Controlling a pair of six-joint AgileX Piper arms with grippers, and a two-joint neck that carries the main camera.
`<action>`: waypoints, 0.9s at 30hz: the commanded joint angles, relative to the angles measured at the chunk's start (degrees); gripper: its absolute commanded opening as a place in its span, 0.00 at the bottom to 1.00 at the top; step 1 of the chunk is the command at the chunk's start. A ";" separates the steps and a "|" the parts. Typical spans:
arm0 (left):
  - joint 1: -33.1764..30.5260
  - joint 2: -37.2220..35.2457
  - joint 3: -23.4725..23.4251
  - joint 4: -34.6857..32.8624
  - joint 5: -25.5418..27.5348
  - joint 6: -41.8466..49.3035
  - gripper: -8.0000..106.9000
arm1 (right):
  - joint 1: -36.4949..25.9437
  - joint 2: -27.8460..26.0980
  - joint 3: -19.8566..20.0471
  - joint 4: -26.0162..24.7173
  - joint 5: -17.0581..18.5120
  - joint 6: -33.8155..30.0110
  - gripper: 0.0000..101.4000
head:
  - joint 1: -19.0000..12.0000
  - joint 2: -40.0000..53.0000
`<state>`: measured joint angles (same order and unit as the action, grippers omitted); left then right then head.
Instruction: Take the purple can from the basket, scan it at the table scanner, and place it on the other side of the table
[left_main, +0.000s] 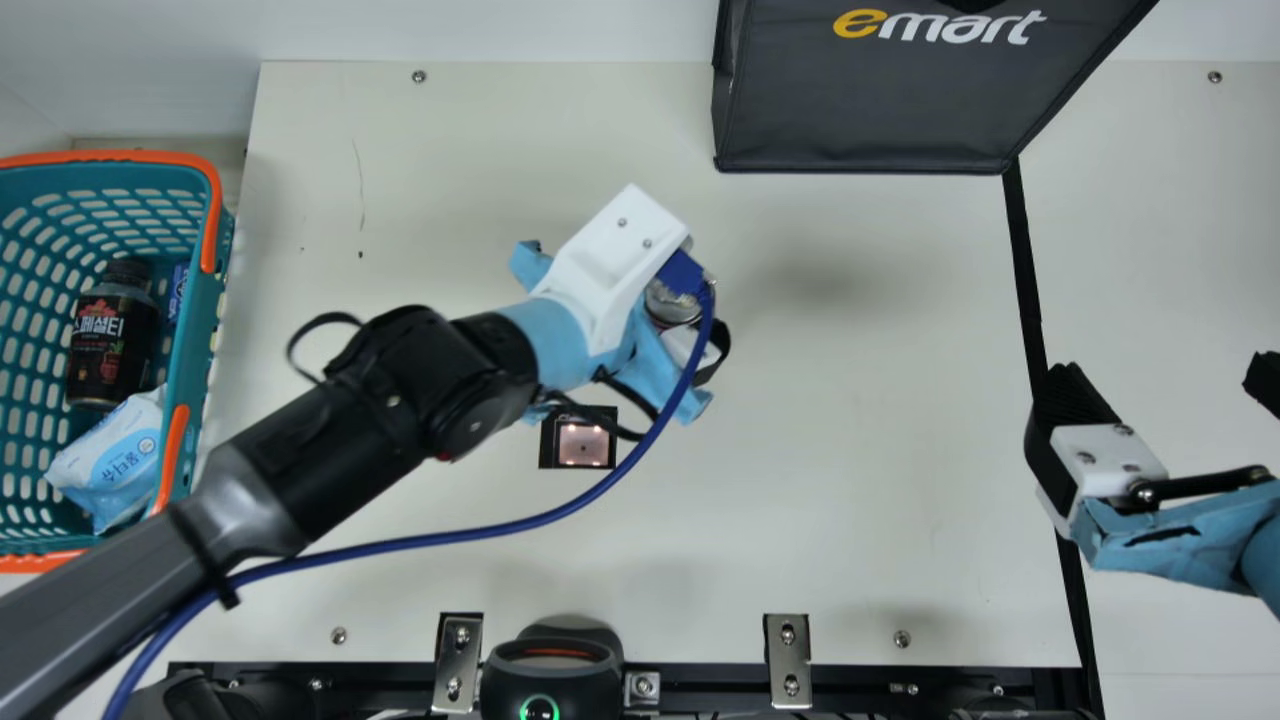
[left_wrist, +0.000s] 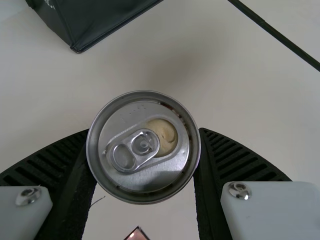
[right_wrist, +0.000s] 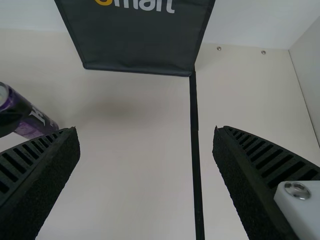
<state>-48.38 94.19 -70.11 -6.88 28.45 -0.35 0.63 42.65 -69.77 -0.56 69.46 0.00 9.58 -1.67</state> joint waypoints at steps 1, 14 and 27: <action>-0.30 2.24 -1.87 0.36 0.42 -1.45 0.00 | 0.00 0.00 0.00 0.00 0.00 0.00 0.94 | -1.66 0.09; -1.21 8.14 -6.92 2.21 3.29 -4.01 0.09 | 0.00 0.00 0.00 0.00 0.00 0.00 0.94 | -1.66 0.09; -1.14 8.79 -7.78 1.96 3.99 -4.66 0.47 | 0.00 0.00 0.00 0.00 0.00 0.00 0.94 | -1.66 0.09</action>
<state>-49.53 102.97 -77.83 -4.81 32.38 -4.93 0.63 42.65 -69.77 -0.56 69.46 0.00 9.58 -1.67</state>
